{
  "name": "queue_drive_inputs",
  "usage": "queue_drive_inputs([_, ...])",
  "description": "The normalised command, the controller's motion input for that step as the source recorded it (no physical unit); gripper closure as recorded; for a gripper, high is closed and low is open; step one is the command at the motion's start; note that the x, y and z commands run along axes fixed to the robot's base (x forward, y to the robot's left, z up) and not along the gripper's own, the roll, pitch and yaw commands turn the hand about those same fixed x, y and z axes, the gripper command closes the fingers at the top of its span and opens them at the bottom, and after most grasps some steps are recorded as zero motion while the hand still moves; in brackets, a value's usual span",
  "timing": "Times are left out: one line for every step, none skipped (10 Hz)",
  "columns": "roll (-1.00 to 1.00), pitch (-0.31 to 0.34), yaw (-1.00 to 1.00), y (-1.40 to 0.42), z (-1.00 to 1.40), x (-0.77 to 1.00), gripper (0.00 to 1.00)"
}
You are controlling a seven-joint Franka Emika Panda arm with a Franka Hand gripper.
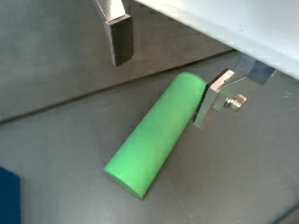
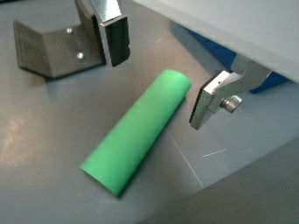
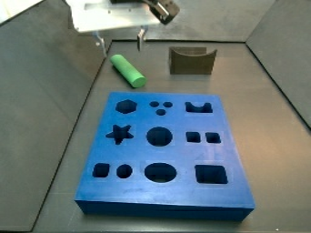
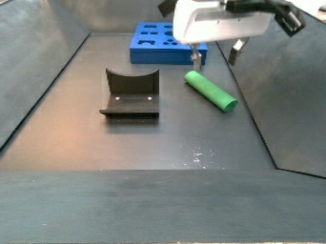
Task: Pick up the oval object. Move up. Place the oval object on the fixture. Regrasp the oval object. Move to above the board. Insert the oval object.
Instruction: Pick up the oval object.
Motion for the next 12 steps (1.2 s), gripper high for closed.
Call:
queue_drive_inputs([0.04,-0.03,0.33,-0.12,-0.92,-0.06,0.0])
queue_drive_inputs([0.04,-0.044,0.32,-0.12,-0.88,-0.04,0.0])
queue_drive_inputs([0.01,-0.034,0.27,0.0,-0.82,0.0,0.0])
queue_drive_inputs([0.0,0.0,0.19,0.05,-0.76,0.0,0.0])
queue_drive_inputs([0.0,0.0,0.13,0.13,-0.73,0.0,0.0])
queue_drive_inputs([0.0,0.0,0.1,0.09,-0.79,0.0,0.0])
queue_drive_inputs([0.0,0.0,0.08,0.1,-0.79,0.0,0.0])
queue_drive_inputs([0.01,-0.006,0.07,0.04,-0.89,-0.01,0.0])
queue_drive_inputs([0.04,-0.019,0.08,0.0,-0.93,0.0,0.0])
queue_drive_inputs([0.0,-0.01,0.0,0.0,-0.34,-0.04,0.0])
queue_drive_inputs([0.0,0.007,0.0,0.0,0.0,0.0,0.0])
queue_drive_inputs([0.0,0.0,0.0,0.0,0.0,0.0,1.0])
